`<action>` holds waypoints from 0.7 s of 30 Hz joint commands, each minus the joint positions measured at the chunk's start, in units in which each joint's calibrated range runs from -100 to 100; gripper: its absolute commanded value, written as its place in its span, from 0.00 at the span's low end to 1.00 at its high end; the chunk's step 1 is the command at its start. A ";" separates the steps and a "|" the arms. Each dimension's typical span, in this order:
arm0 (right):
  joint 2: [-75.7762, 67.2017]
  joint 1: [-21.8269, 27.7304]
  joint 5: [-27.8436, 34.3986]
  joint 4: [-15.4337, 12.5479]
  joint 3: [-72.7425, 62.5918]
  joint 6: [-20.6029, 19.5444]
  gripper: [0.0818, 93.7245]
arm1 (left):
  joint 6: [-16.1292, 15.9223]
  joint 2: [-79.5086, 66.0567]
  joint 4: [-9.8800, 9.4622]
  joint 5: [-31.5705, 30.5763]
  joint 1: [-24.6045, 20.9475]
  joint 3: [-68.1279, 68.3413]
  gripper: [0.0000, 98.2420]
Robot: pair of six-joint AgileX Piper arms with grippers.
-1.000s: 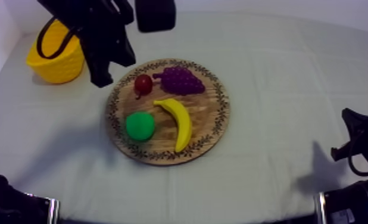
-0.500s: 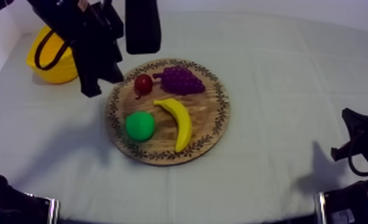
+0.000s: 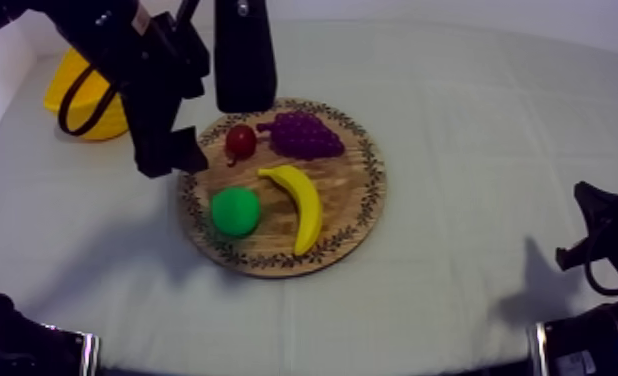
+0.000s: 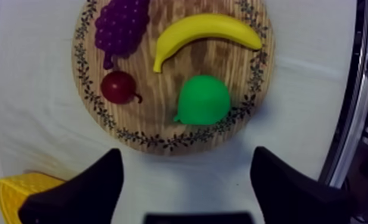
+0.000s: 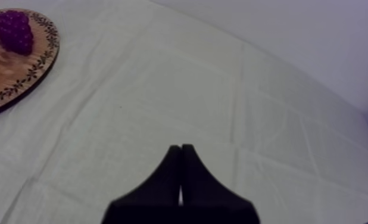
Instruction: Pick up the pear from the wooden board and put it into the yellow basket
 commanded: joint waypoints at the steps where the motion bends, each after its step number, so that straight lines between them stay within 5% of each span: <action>1: -0.03 0.00 0.02 0.01 -0.02 0.00 0.00 | 0.59 0.25 -0.11 0.03 0.26 0.13 0.88; 21: -0.03 0.00 0.02 0.01 -0.02 0.00 0.00 | 2.43 10.40 1.16 -10.30 -0.41 10.14 0.91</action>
